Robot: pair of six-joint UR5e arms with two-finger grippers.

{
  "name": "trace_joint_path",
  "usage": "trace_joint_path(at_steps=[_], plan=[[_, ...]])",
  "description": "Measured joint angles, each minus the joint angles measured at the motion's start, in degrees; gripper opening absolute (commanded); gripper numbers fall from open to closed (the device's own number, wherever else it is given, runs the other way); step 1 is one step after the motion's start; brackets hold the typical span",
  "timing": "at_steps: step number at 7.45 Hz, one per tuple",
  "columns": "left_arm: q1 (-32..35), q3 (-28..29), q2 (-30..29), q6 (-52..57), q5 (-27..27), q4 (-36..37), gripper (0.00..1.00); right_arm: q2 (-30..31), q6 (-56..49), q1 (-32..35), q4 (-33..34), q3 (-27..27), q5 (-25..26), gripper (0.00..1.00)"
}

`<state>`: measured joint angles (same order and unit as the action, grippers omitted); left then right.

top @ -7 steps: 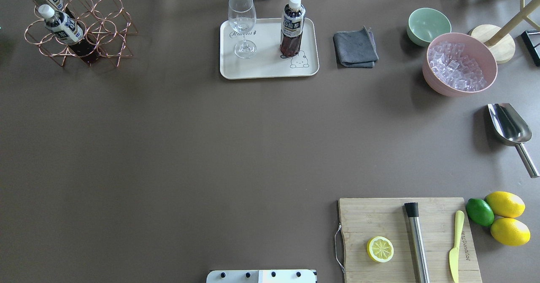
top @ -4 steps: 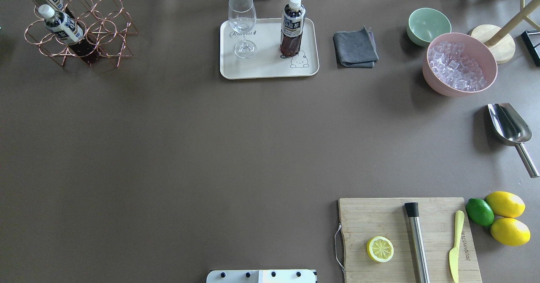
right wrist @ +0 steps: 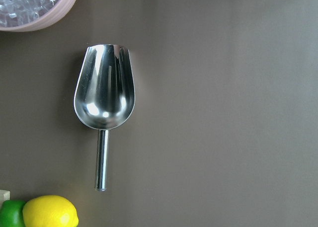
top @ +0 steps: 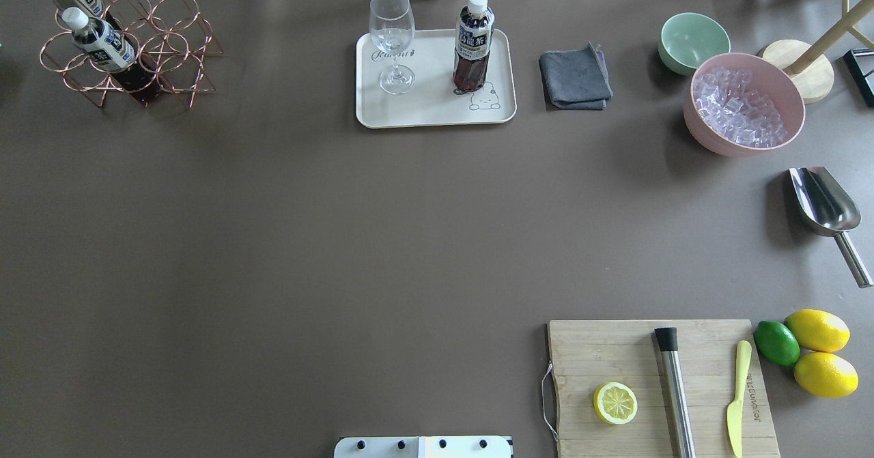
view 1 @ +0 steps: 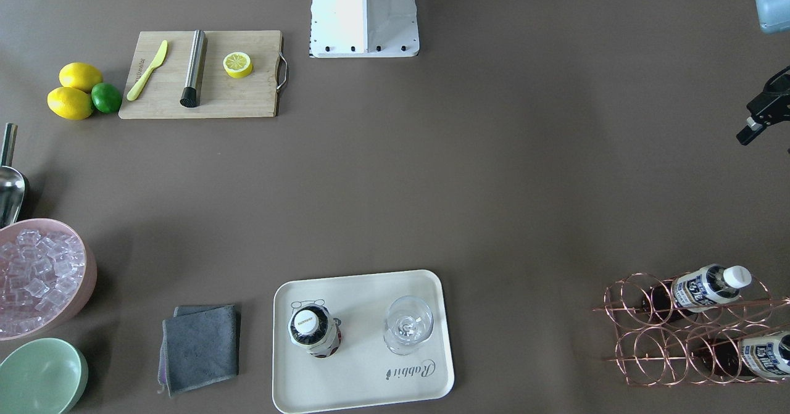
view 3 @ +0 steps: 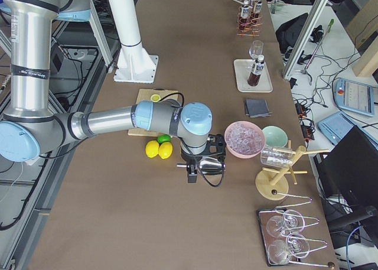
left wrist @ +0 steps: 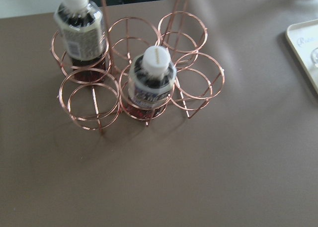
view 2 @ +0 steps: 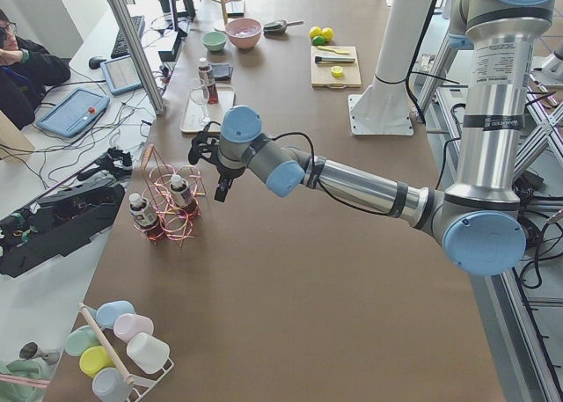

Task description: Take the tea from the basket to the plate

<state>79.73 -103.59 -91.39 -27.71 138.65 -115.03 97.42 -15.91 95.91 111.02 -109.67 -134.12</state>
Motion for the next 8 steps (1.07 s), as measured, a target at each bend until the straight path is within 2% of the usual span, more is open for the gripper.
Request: trace_joint_path(at_steps=[2, 3, 4, 6, 8], plan=[[0.31, 1.15, 3.44, -2.54, -0.07, 2.1, 0.98, -0.9, 0.18, -0.45, -0.03, 1.27, 0.0, 0.99], [0.53, 1.38, 4.02, -2.39, -0.16, 5.46, 0.98, -1.24, 0.83, -0.7, -0.15, 2.02, 0.01, 0.99], [0.89, 1.43, 4.07, -1.39, -0.28, 11.39, 0.98, -1.77, 1.98, -1.39, -0.22, 2.48, 0.18, 1.0], [3.83, 1.55, 3.61, 7.8, -2.34, 24.74, 0.98, -2.75, 2.83, -2.58, -0.13, 3.0, 0.34, 1.0], [5.29, 2.78, 1.65, 14.24, -9.62, 33.96, 0.98, -2.87, 2.97, -2.79, -0.14, 3.0, 0.12, 1.0]])
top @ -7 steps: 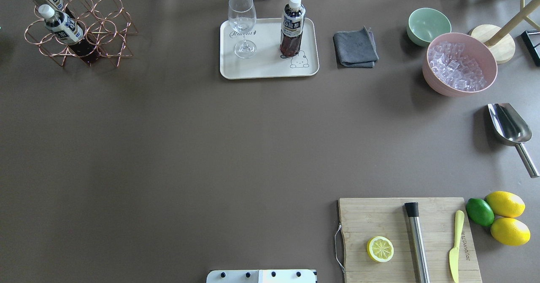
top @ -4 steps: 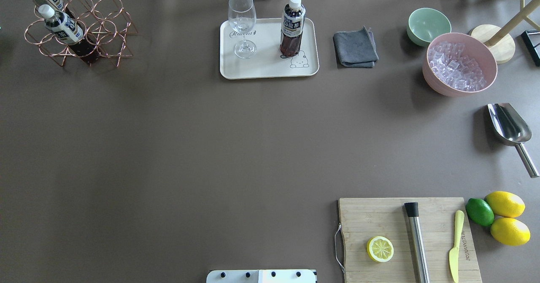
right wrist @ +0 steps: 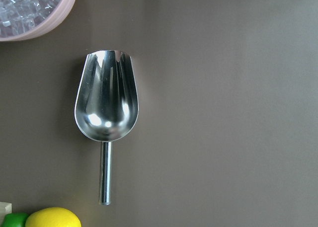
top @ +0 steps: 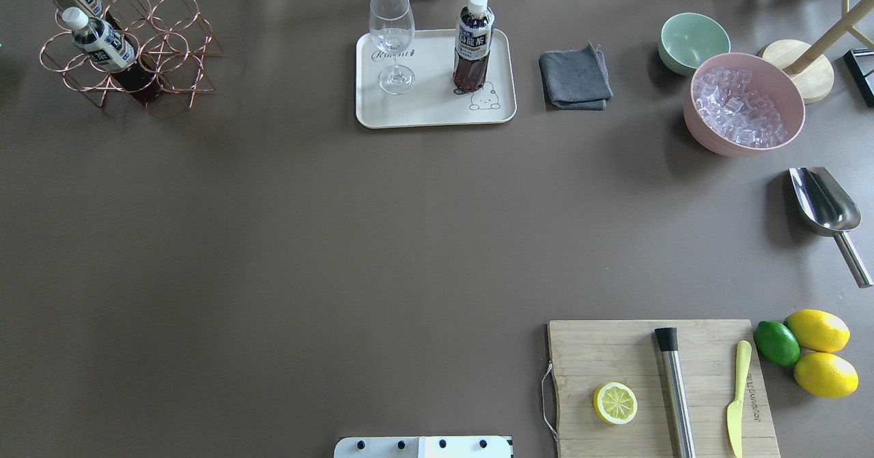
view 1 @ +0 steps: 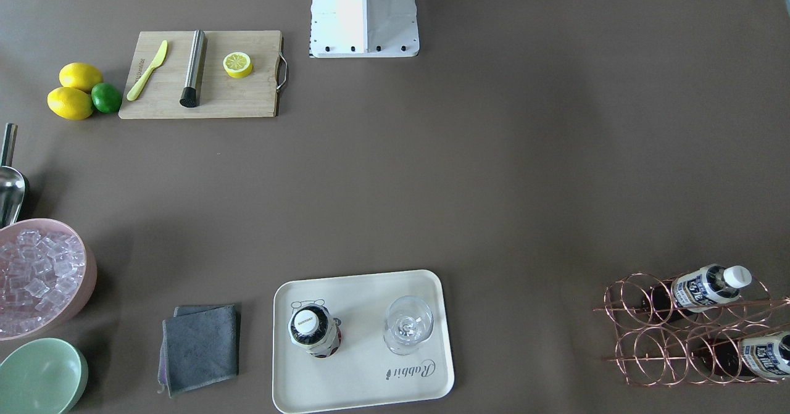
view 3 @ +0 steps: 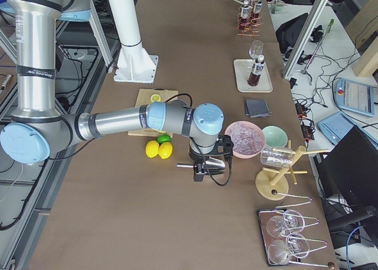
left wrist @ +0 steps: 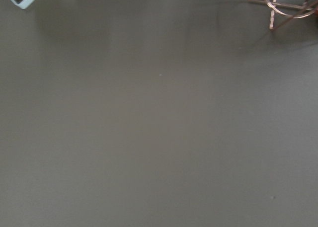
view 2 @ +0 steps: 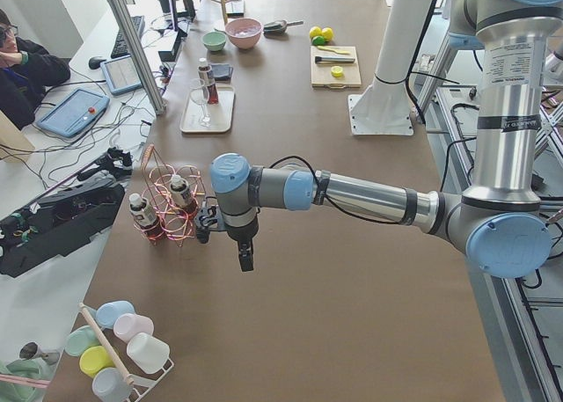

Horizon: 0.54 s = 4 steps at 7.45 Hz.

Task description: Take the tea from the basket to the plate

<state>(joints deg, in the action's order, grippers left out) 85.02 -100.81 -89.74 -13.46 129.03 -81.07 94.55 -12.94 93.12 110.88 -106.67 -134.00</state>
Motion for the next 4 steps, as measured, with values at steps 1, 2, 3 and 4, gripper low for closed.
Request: trace_joint_path(at_steps=[1, 2, 3, 4], plan=[[0.29, 0.47, -0.4, 0.93, -1.74, 1.63, 0.98, -0.03, 0.01, -0.02, -0.03, 0.01, -0.12, 1.0], [0.43, 0.4, -0.26, 1.37, -2.15, 2.17, 0.98, -0.02, 0.02, -0.05, -0.04, -0.01, -0.22, 1.0], [0.62, 0.06, 0.11, 2.17, -1.43, 2.42, 0.98, 0.0, 0.07, -0.09, -0.04, -0.16, -0.31, 1.0], [0.8, 0.13, 0.8, 4.44, -0.48, 2.39, 0.98, 0.02, 0.13, -0.11, 0.0, -0.41, -0.36, 1.0]])
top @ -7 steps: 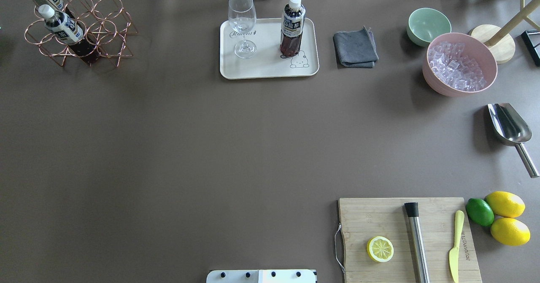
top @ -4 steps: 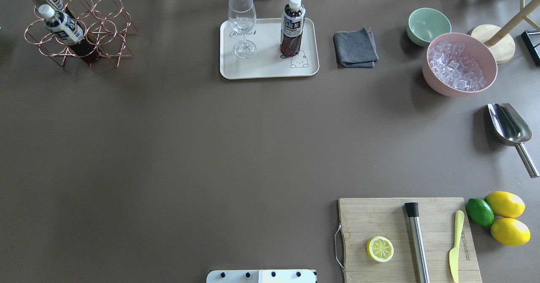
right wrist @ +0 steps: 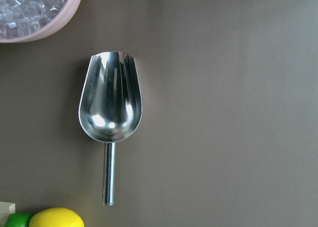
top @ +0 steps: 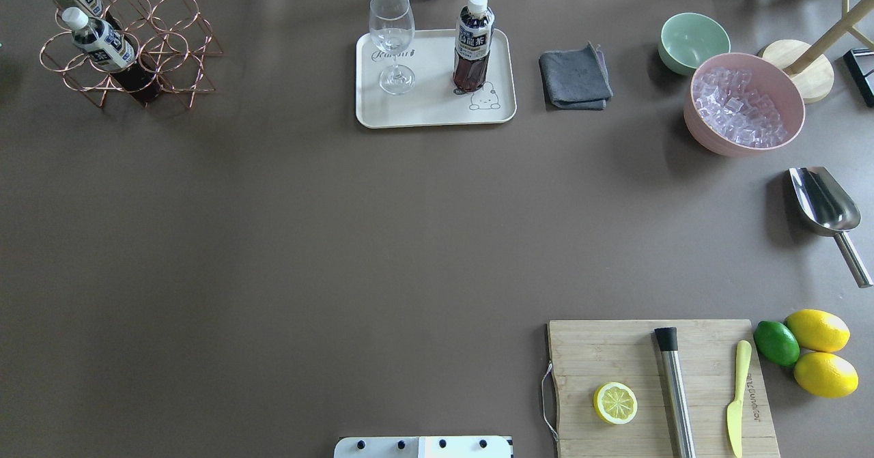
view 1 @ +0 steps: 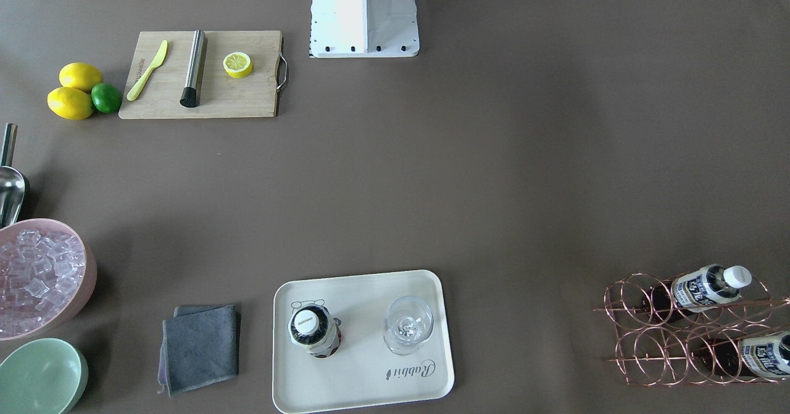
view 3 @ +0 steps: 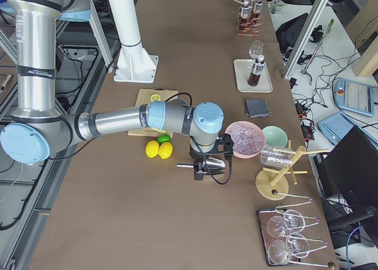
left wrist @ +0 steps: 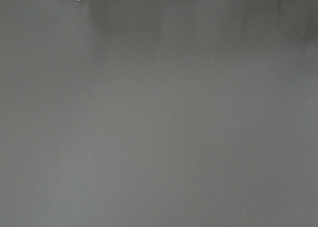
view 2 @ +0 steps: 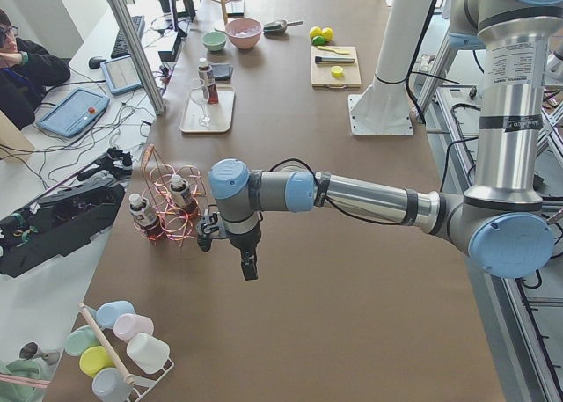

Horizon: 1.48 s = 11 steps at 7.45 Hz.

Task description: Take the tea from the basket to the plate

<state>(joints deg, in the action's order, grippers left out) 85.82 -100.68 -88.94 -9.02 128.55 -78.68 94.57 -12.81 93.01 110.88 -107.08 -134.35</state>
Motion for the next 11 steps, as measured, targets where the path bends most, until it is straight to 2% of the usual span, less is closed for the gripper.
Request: trace_joint_path(at_steps=[3, 11], plan=[[3.57, 0.78, 2.45, 11.34, 0.73, -0.11, 0.98, 0.0, 0.06, -0.1, 0.22, -0.22, -0.68, 1.0], [3.83, 0.48, 2.94, 5.31, 1.99, -0.69, 0.98, 1.03, -0.02, -0.2, 0.31, -1.45, -1.26, 1.0]])
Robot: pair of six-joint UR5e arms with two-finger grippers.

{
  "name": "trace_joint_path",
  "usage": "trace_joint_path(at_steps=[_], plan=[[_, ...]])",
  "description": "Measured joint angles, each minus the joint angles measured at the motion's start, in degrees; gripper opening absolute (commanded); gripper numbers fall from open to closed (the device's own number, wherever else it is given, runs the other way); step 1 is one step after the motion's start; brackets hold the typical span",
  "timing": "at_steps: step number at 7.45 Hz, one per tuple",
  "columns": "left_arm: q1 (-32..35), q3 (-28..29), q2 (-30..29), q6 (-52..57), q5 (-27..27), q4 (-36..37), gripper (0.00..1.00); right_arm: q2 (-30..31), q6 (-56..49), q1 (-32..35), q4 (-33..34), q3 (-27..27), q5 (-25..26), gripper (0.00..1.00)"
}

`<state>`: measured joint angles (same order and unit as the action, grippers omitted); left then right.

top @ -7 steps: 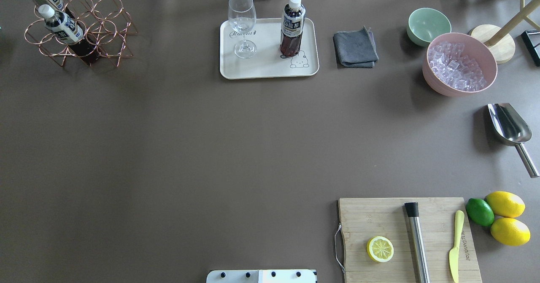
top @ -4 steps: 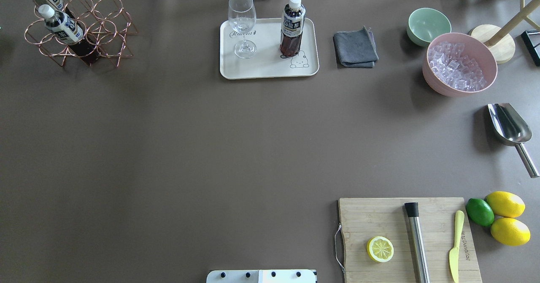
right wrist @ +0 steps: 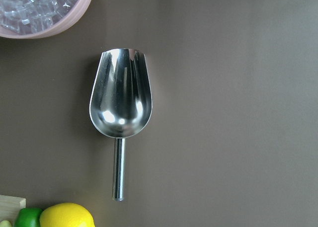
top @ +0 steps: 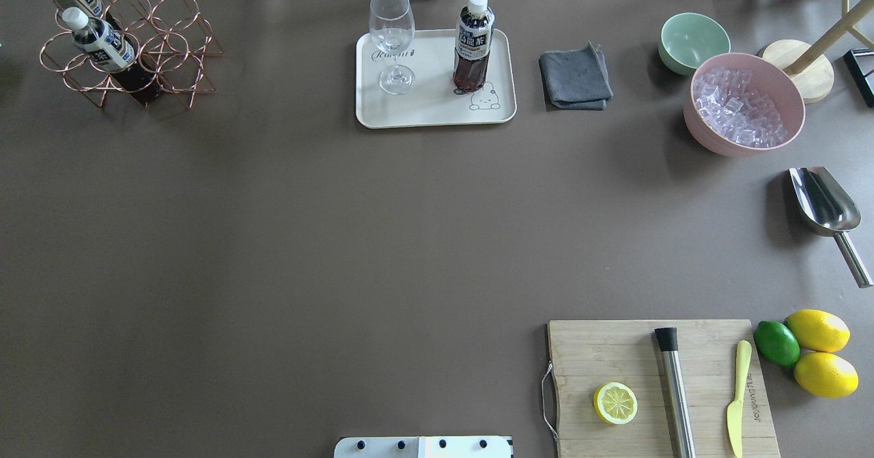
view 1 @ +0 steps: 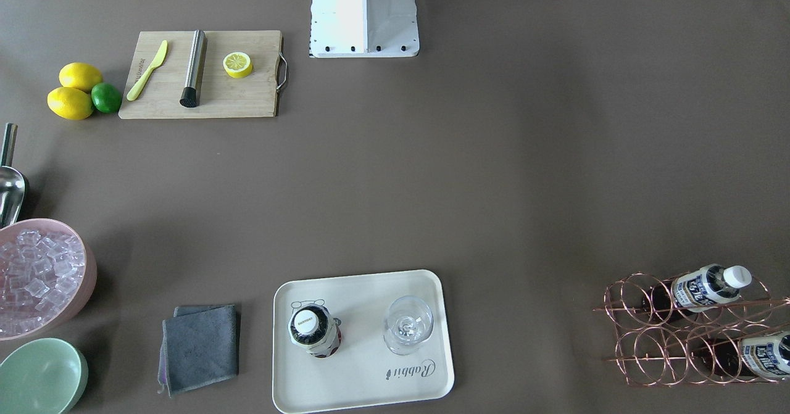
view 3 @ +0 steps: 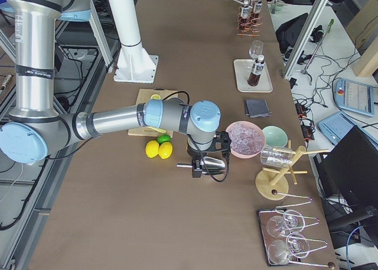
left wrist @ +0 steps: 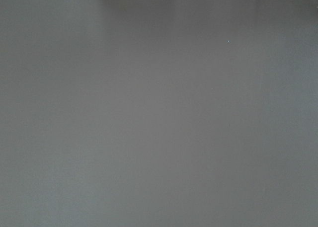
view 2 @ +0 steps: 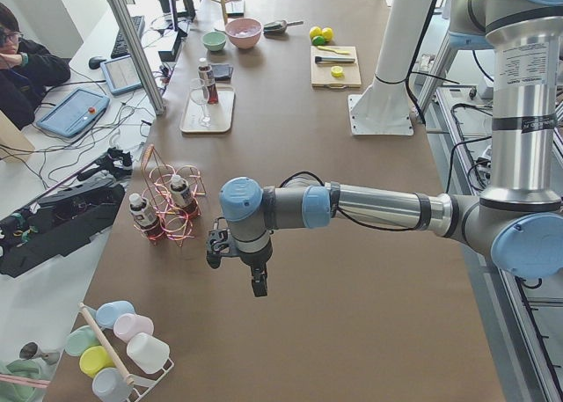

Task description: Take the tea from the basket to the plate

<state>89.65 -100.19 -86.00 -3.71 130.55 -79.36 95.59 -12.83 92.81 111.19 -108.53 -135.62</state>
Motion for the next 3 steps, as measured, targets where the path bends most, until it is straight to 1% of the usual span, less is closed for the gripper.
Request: trace_joint_path(at_steps=[3], plan=[[-0.3, 0.03, -0.05, 0.06, 0.22, -0.01, 0.98, 0.03, 0.0, 0.0, -0.01, -0.02, 0.0, 1.0]])
